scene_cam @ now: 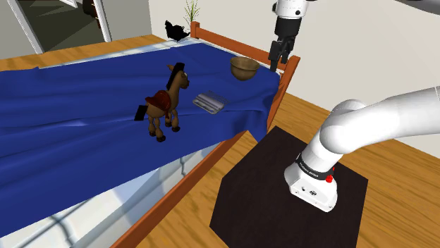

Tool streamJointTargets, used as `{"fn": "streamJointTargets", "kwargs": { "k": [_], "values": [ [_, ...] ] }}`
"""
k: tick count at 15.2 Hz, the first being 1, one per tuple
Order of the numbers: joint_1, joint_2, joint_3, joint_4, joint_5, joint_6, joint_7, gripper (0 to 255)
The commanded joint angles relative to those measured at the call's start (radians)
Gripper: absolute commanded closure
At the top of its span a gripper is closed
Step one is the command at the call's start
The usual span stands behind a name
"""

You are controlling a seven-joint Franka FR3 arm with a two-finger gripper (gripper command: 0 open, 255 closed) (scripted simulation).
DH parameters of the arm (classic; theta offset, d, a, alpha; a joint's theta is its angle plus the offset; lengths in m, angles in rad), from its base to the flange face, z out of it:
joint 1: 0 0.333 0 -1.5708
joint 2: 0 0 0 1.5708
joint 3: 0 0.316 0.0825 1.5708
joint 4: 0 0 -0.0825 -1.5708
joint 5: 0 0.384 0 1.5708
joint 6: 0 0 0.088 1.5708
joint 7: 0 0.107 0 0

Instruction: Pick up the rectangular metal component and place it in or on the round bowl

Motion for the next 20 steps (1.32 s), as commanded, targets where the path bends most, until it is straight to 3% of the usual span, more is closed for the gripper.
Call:
{"fn": "streamJointTargets", "kwargs": {
  "k": [1, 11, 20],
  "values": [
    [0.000, 0.000, 0.000, 0.000, 0.000, 0.000, 0.000, 0],
    [0.148, 0.236, -0.156, -0.083, -0.057, 0.392, -0.506, 0],
    [0.297, 0.519, -0.243, -0.057, 0.013, 0.695, -0.978, 0]
  ]
}}
